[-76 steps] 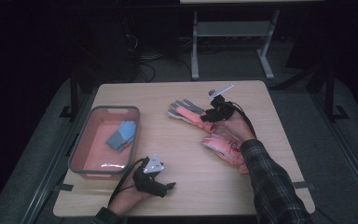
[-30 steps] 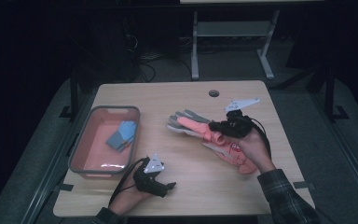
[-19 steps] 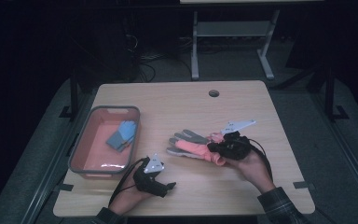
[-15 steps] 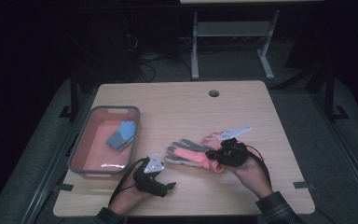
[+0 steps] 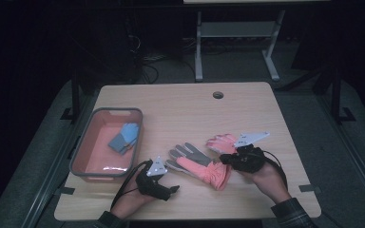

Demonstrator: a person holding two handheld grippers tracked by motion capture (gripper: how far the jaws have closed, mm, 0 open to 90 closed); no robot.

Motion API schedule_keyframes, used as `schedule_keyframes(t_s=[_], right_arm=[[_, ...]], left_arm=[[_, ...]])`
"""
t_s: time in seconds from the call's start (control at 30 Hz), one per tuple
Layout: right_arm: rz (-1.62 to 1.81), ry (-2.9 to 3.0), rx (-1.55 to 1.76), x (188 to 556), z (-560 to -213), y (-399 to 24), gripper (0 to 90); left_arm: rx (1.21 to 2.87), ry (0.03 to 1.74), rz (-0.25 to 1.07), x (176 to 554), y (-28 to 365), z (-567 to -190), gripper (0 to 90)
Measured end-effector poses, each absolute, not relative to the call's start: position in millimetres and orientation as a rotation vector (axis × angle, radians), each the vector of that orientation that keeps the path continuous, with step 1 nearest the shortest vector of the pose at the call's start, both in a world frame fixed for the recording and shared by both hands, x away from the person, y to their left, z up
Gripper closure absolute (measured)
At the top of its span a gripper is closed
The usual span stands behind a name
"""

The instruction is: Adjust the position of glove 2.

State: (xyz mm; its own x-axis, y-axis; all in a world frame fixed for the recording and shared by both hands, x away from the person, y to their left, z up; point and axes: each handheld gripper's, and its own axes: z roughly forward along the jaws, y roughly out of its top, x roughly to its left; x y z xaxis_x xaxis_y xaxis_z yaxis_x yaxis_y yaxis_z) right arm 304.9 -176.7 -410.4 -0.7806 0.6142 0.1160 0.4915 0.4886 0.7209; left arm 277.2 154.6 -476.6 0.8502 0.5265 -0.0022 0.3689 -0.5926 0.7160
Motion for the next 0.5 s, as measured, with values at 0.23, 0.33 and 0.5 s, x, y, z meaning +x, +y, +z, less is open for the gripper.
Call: schedule_keyframes(t_s=[0.23,0.33,0.5], right_arm=[[1.073,2.615,0.951,320,-427,-176,88.6],[1.085,2.659,0.925,317,-430,-173,89.7],[1.119,2.704,0.9,309,-429,-169,89.7]], left_arm=[[2.27,0.649,0.27,278,154,-476,12.5],[2.27,0.65,0.27,278,154,-477,12.5],[2.268,0.653,0.266,277,154,-477,12.5]])
